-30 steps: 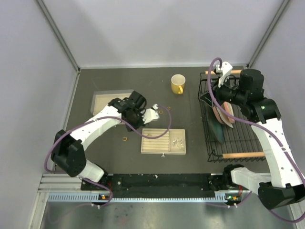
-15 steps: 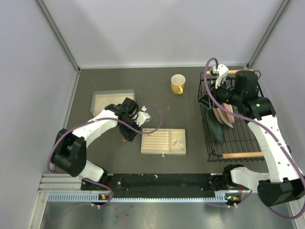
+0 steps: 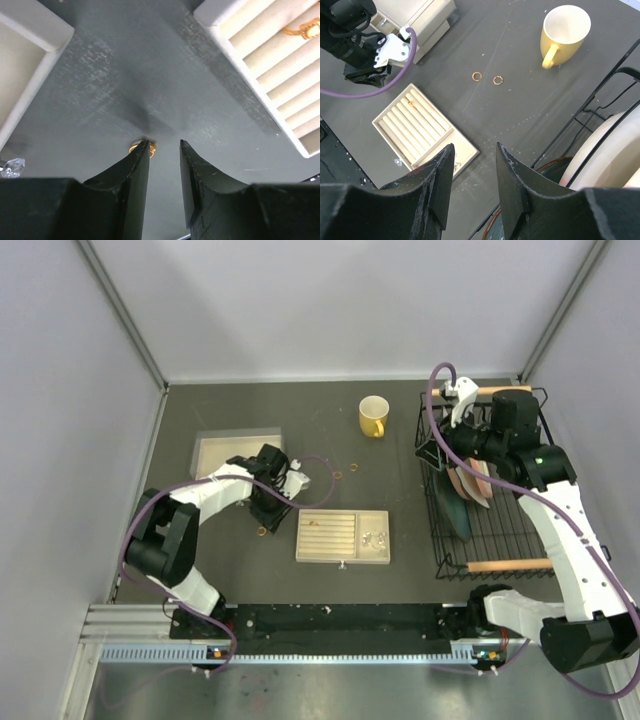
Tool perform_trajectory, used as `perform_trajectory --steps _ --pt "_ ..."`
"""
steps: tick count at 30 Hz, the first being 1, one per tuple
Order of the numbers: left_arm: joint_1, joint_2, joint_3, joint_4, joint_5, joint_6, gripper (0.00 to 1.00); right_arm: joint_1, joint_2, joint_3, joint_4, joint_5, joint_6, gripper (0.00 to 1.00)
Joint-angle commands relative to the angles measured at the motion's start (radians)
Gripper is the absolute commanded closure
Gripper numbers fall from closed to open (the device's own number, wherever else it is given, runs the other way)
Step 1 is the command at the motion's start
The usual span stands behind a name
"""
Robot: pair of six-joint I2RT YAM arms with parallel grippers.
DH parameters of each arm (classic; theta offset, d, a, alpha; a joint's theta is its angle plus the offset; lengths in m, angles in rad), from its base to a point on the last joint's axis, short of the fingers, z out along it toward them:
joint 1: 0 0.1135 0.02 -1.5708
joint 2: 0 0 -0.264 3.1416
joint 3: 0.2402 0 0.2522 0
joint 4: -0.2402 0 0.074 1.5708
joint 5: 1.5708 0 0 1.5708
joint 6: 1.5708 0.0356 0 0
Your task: Organize the mixed jewelry
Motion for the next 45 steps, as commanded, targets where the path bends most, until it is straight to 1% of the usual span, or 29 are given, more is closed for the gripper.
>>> perform_trajectory --steps 1,9,26,40,45 --pt "0.012 0.007 -0.009 0.041 -0.022 -0.015 0.64 -0.008 0.0 0.002 0.03 0.0 -0.008 0.61" --pt "0.016 -0.017 -0.021 0.033 -0.056 -0.003 0.64 -0.009 0.016 0.002 0.037 -0.011 -0.011 0.61" --pt "0.016 -0.034 -0.047 0.028 -0.062 0.011 0.65 -0.008 0.006 -0.015 0.045 -0.011 -0.009 0.62" --pt "0.016 -0.06 -0.07 0.03 -0.068 0.033 0.79 -0.008 0.011 -0.02 0.05 -0.009 -0.004 0.62" --pt "0.016 -0.08 -0.066 0.024 -0.067 0.036 0.8 -0.006 0.014 -0.021 0.05 -0.011 -0.004 0.62"
